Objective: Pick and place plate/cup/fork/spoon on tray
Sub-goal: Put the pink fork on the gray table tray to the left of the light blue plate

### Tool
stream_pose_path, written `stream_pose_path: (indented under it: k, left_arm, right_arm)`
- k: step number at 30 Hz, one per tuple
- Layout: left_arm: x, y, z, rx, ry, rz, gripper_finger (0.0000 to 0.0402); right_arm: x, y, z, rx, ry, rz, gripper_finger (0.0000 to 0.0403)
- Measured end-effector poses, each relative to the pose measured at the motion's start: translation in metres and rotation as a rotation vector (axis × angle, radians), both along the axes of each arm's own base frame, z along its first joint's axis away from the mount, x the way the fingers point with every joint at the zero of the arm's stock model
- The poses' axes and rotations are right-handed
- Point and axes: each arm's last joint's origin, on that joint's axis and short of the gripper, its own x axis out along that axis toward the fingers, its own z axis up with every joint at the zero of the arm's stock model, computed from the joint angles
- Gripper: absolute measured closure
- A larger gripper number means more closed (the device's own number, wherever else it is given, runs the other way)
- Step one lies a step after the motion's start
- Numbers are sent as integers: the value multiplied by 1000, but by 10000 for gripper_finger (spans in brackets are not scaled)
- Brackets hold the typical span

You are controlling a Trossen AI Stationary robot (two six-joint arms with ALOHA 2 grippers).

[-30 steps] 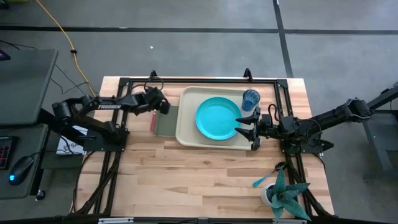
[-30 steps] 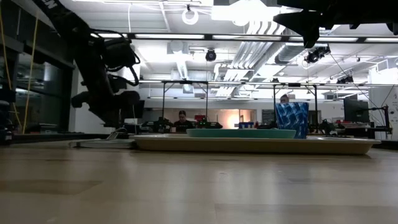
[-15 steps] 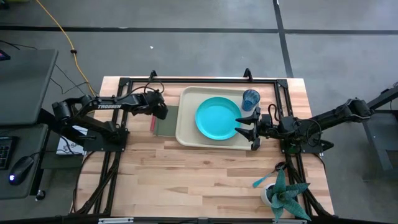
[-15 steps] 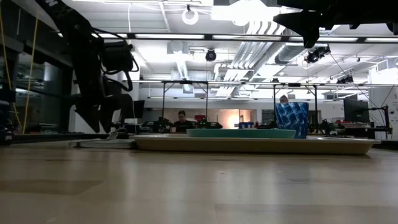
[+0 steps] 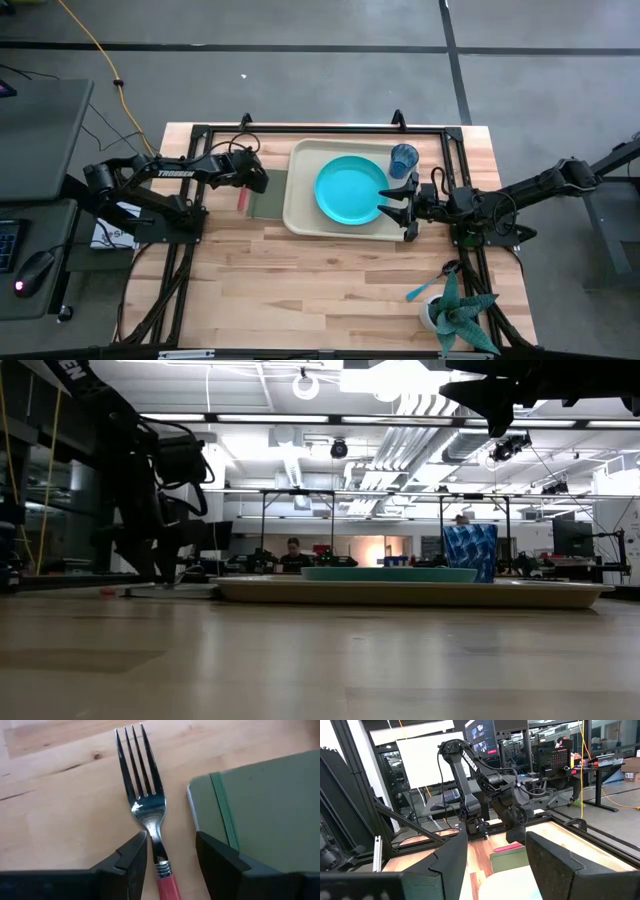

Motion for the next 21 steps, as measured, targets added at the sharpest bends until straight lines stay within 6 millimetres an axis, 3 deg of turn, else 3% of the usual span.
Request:
stream_pose_path:
  k: [12, 21]
  left_arm:
    - [-8, -1, -2, -29, 69, 25, 252]
    - [-4, 2, -13, -59, 103, 21, 301]
  right_arm:
    - [0, 0, 0, 0, 0, 0, 210]
    - [0, 0, 0, 3, 0, 0, 210]
